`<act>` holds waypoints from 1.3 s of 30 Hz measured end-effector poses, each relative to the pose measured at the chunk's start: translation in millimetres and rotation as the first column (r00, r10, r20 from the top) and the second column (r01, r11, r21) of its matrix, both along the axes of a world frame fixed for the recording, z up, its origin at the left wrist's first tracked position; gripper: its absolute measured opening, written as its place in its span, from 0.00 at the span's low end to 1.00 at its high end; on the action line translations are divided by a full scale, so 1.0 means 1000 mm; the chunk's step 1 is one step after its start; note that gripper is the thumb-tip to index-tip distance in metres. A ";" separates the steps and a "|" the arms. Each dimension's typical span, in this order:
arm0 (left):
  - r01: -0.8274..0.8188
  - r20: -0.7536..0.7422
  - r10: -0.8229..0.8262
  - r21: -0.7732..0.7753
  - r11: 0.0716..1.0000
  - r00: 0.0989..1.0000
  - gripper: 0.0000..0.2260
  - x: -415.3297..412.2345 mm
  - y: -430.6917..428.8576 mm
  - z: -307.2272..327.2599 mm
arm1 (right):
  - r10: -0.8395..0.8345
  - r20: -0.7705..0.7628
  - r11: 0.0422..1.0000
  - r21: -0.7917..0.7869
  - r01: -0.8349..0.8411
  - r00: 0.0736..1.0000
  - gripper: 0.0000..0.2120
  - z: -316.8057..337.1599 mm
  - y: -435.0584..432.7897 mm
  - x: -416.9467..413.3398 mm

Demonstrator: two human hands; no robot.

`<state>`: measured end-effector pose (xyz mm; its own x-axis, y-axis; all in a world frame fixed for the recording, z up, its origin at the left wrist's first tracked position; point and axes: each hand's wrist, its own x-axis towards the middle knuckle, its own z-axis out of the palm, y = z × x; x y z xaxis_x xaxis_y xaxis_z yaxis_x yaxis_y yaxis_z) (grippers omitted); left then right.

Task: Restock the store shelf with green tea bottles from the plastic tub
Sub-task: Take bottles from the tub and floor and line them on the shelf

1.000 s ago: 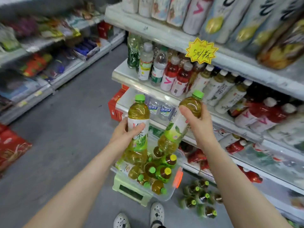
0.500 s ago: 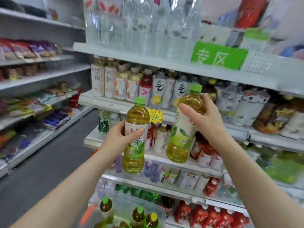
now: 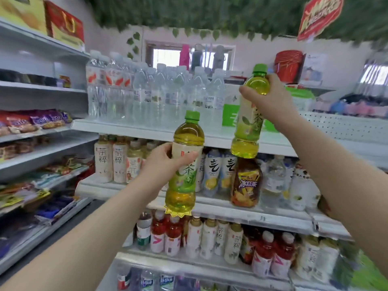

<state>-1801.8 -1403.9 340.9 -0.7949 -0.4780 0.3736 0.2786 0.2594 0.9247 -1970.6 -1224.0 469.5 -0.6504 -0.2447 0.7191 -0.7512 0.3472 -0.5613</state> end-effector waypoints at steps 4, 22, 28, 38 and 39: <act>0.005 -0.037 -0.004 0.018 1.000 0.999 0.09 -0.034 0.002 0.021 | -0.055 -0.010 0.998 -0.032 0.054 0.998 0.27 0.020 -0.020 -0.054; -0.076 -0.050 0.080 0.085 0.993 0.996 0.12 -0.100 -0.007 0.026 | 0.121 0.279 0.982 0.108 -0.156 0.953 0.47 0.008 -0.054 -0.148; -0.070 -0.043 0.075 0.108 0.992 0.996 0.13 -0.108 -0.009 0.021 | 0.016 0.143 0.996 0.081 -0.028 0.990 0.33 -0.008 -0.066 -0.162; -0.086 -0.069 0.094 0.110 0.990 0.993 0.12 -0.116 -0.016 0.009 | -0.149 0.076 0.986 0.082 0.143 0.986 0.36 -0.015 -0.106 -0.212; -0.086 -0.073 0.094 0.108 0.990 0.993 0.12 -0.116 -0.016 0.009 | -0.152 0.075 0.985 0.087 0.146 0.985 0.35 -0.017 -0.107 -0.215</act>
<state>-1917.6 -1420.2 349.5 -0.7176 -0.5856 0.3770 0.3308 0.1898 0.9244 -2185.8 -1330.6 453.0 -0.7393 -0.1961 0.6442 -0.6408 0.4987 -0.5837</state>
